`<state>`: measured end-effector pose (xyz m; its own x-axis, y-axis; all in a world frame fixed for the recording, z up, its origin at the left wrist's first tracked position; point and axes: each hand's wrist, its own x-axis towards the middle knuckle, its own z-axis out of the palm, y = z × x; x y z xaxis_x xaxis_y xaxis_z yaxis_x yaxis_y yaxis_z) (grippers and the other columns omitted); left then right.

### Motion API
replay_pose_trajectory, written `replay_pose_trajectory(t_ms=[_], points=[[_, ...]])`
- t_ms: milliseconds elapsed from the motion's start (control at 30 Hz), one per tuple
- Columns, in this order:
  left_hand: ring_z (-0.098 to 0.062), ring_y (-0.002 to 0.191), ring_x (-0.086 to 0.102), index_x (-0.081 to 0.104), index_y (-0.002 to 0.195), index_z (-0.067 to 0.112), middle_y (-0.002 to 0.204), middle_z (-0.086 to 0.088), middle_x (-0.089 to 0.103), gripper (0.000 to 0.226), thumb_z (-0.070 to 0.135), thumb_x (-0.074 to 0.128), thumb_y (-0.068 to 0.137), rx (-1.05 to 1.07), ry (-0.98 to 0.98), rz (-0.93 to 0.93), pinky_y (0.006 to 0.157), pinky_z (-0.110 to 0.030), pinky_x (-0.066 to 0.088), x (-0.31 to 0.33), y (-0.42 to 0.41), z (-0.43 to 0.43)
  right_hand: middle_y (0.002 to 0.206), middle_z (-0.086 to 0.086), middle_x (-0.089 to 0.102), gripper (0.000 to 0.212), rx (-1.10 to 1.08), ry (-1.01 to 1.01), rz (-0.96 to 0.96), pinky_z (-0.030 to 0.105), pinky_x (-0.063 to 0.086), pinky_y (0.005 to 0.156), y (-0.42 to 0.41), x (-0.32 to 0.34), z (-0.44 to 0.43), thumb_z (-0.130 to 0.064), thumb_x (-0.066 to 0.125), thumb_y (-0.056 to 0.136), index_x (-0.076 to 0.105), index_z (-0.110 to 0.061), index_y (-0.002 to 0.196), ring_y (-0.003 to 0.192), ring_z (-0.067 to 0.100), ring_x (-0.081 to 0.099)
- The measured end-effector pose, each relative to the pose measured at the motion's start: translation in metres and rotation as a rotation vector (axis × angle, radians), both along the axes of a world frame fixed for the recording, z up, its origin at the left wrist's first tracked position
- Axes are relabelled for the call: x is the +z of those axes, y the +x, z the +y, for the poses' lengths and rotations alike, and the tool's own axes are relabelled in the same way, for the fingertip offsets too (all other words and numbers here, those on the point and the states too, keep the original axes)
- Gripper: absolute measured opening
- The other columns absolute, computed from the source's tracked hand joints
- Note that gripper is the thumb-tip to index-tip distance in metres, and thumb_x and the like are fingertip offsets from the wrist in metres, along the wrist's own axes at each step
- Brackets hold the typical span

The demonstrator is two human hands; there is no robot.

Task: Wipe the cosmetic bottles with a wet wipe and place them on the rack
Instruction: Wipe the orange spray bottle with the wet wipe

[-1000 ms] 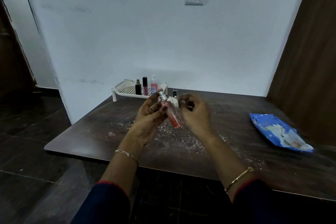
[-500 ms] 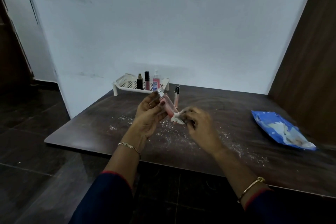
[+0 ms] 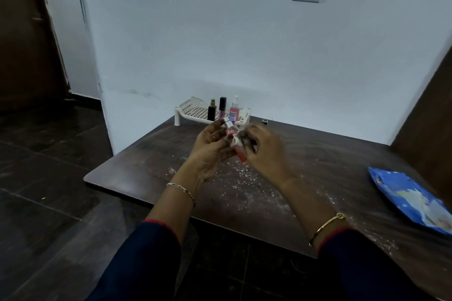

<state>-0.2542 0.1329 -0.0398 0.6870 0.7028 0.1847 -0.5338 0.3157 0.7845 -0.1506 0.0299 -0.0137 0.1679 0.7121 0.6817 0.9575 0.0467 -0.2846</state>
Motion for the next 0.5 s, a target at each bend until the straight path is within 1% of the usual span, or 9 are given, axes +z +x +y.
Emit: replay_pose_trajectory(t_ms=[67,133,200,267,367,433,500], points=[[-0.022,0.090,0.066,0.046,0.132,0.005,0.107,-0.010,0.065,0.050,-0.009,0.056,0.085,0.014,-0.032,-0.012,0.066,-0.035,0.058,-0.002,0.001,0.009,0.106,0.003,0.065,0.020,0.000,-0.021,-0.072,0.024,0.052,0.083,0.003,-0.003,0.004,-0.005,0.063,0.084,0.067,-0.009,0.103,0.087,0.008,0.056],[-0.025,0.092,0.065,0.044,0.133,0.001,0.109,-0.012,0.064,0.051,-0.009,0.056,0.085,0.023,-0.049,-0.020,0.067,-0.037,0.059,-0.004,0.003,0.016,0.104,0.004,0.066,0.019,0.003,-0.030,-0.127,0.023,0.052,0.079,0.006,-0.008,0.003,-0.005,0.064,0.082,0.067,-0.008,0.101,0.085,0.012,0.060],[-0.025,0.092,0.067,0.044,0.131,0.000,0.107,-0.012,0.065,0.048,-0.009,0.055,0.085,0.022,-0.056,-0.023,0.067,-0.037,0.059,-0.005,0.006,0.020,0.100,0.002,0.066,0.016,0.011,-0.040,-0.129,0.020,0.052,0.073,0.010,-0.013,-0.001,-0.006,0.065,0.081,0.068,-0.009,0.096,0.079,0.010,0.059],[-0.023,0.091,0.068,0.048,0.128,0.000,0.106,-0.011,0.066,0.043,-0.009,0.054,0.086,0.009,-0.051,-0.020,0.067,-0.037,0.059,-0.008,0.008,0.022,0.098,0.001,0.066,0.013,0.020,-0.055,-0.092,0.016,0.049,0.071,0.013,-0.018,-0.005,-0.007,0.065,0.081,0.069,-0.010,0.094,0.077,0.006,0.057],[-0.022,0.091,0.069,0.055,0.119,0.003,0.106,-0.009,0.066,0.034,-0.007,0.053,0.087,-0.021,-0.025,0.001,0.068,-0.037,0.059,-0.012,0.015,0.021,0.100,0.002,0.066,0.014,0.021,-0.067,-0.020,0.021,0.054,0.078,0.022,-0.019,-0.003,-0.009,0.064,0.083,0.068,-0.010,0.096,0.080,0.008,0.059],[-0.022,0.091,0.069,0.056,0.119,0.003,0.107,-0.010,0.067,0.034,-0.006,0.054,0.086,-0.052,-0.007,0.022,0.070,-0.037,0.059,-0.014,0.019,0.019,0.103,0.004,0.066,0.017,0.015,-0.071,0.027,0.026,0.055,0.082,0.028,-0.014,0.005,-0.008,0.065,0.083,0.068,-0.009,0.099,0.083,0.009,0.059],[-0.024,0.092,0.068,0.055,0.120,0.003,0.108,-0.011,0.067,0.037,-0.005,0.056,0.084,-0.053,0.007,0.035,0.073,-0.038,0.059,-0.013,0.021,0.018,0.104,0.005,0.067,0.018,0.018,-0.070,0.061,0.026,0.053,0.085,0.032,-0.007,0.013,-0.006,0.067,0.082,0.068,-0.009,0.100,0.083,0.008,0.057]])
